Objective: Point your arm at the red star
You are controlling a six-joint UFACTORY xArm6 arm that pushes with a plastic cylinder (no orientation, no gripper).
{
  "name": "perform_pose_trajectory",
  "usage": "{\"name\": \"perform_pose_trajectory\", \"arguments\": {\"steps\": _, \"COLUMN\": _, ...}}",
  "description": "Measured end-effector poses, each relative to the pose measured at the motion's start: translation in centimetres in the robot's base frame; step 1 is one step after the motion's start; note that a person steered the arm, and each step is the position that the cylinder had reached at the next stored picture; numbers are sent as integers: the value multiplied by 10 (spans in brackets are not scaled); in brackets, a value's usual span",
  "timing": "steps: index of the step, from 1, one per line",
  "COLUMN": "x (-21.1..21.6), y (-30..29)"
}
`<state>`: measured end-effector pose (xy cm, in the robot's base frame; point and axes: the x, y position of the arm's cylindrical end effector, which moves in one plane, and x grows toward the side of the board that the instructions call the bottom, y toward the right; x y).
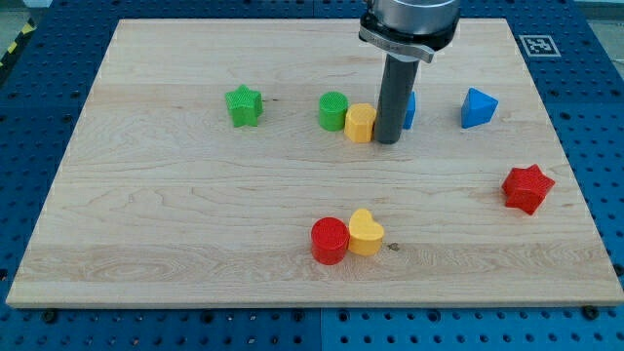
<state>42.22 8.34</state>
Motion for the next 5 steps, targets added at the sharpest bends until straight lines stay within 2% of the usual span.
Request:
{"name": "perform_pose_trajectory", "arguments": {"steps": 2, "x": -8, "y": -13}}
{"name": "perform_pose_trajectory", "arguments": {"steps": 3, "x": 0, "y": 2}}
{"name": "perform_pose_trajectory", "arguments": {"steps": 5, "x": 18, "y": 94}}
